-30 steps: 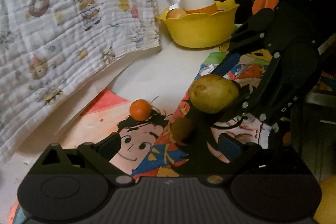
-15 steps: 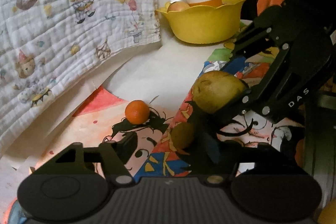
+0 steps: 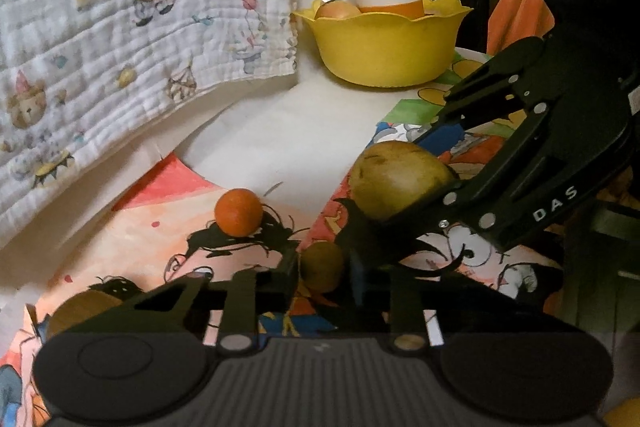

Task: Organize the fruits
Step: 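Grasp the small brown fruit with the left tool, then carry the mango and brown fruit onto the tray and open both tools, then withdraw both tools from the tray toward the brown kiwi and kumquat, then lower both tools onto the brown kiwi and the orange kumquat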

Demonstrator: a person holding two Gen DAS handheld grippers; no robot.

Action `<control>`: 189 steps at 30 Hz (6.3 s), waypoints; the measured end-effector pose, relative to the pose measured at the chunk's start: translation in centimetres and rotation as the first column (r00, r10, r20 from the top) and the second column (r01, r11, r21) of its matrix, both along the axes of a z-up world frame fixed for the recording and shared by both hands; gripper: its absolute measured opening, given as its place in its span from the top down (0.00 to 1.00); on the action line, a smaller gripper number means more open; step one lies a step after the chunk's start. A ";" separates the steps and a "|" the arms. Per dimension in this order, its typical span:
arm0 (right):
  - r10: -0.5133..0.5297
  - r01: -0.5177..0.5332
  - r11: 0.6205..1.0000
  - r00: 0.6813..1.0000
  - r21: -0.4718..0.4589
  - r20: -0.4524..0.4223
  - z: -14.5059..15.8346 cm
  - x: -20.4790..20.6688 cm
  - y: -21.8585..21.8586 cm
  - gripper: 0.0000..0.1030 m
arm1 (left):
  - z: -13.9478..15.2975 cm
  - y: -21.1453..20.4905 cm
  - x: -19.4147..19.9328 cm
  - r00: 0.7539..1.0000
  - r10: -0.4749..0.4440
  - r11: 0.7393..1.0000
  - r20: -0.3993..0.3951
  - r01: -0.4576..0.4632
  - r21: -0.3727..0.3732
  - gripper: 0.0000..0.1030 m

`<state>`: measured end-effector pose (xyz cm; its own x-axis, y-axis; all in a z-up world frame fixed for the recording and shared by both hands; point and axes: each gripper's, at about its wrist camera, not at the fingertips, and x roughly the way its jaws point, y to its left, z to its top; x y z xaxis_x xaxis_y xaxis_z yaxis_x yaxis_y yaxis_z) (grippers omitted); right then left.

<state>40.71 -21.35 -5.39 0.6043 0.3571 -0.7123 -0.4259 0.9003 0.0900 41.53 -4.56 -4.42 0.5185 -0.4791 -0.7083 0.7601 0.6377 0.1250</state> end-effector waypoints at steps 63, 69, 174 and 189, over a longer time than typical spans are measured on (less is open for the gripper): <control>0.069 -0.069 0.998 0.998 0.006 0.006 2.9 -25.7 -3.3 0.47 | 3.0 -5.3 -14.6 0.976 0.101 0.990 -0.193 -0.079 0.121 0.73; 0.056 -0.055 0.998 0.998 -0.016 0.008 2.8 -25.8 -3.0 0.46 | 2.9 -5.4 -14.7 0.973 0.125 0.987 -0.194 -0.101 0.128 0.72; 0.184 -0.136 0.952 0.970 -0.276 0.157 7.0 -8.2 7.0 0.01 | 7.7 13.6 -11.1 0.764 0.646 0.762 0.002 -0.644 -0.067 0.00; 0.188 -0.147 0.961 0.969 -0.236 0.160 4.9 -0.7 8.6 0.01 | 5.3 10.8 -2.1 0.816 0.577 0.817 0.034 -0.577 -0.018 0.00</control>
<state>40.03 -12.74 -0.54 0.6742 0.3105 -0.6702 -0.5630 0.8033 -0.1942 39.43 6.24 0.87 0.7266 -0.0888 -0.6813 0.2477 0.9588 0.1393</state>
